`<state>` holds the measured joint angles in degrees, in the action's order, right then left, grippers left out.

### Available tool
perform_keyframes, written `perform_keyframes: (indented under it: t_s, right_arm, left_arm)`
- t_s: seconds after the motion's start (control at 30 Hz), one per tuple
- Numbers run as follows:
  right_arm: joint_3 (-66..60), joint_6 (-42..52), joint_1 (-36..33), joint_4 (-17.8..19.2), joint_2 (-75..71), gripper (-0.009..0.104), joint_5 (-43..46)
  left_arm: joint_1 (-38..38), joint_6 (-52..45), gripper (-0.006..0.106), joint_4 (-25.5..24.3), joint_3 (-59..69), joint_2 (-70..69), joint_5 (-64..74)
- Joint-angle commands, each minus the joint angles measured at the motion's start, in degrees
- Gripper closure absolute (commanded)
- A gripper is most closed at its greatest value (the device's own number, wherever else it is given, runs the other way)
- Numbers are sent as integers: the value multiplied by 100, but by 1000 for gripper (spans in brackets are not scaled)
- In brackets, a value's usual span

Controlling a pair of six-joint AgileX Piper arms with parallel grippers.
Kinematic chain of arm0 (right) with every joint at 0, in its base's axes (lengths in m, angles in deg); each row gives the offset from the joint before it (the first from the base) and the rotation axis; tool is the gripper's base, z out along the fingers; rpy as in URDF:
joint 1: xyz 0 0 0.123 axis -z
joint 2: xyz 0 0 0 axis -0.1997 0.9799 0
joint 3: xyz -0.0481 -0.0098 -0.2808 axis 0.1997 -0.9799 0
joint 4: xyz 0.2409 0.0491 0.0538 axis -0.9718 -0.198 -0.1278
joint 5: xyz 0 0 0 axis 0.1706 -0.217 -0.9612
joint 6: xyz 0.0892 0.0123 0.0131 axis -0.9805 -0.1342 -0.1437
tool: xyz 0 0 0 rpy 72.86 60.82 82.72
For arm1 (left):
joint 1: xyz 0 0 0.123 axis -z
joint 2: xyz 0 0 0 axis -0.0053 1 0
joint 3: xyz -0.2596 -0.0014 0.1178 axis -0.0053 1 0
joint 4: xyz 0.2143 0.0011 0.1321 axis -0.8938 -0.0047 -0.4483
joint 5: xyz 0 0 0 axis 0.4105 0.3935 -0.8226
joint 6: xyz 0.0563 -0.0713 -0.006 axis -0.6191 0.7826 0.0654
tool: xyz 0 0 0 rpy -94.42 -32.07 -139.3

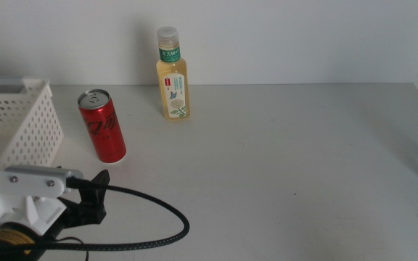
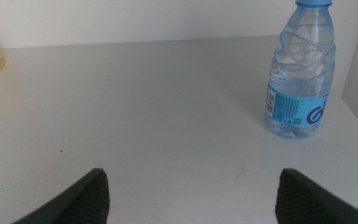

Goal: Use arms to grab the bottles and put them into the dustbin to the left of the table.

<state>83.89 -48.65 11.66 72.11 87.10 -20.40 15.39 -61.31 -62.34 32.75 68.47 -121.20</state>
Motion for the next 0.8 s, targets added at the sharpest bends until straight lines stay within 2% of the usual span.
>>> perform_keyframes:
  t_s: [0.0, 0.17, 0.3, 0.57, 0.67, 0.77]
  right_arm:
    - [57, 52, 30, 49, -127, 24, 400]
    - [57, 52, 30, 49, -127, 24, 400]
    - [57, 52, 30, 49, -127, 24, 400]
    - [57, 52, 30, 49, -127, 24, 400]
    - [57, 52, 30, 49, -127, 24, 400]
    - [57, 52, 30, 49, -127, 24, 400]
  left_arm:
    - [21, -158, 11, 181, -344, -106, -257]
    - [21, -639, 11, 629, -954, -106, 577]
    - [-144, -1015, 11, 604, -1424, -106, 1171]
    - [-912, -353, 11, -850, -2200, 59, 1779]
    - [-1006, -104, 11, -1153, -2386, 291, 1732]
    - [-1006, -57, 11, -1249, -2560, 570, 1679]
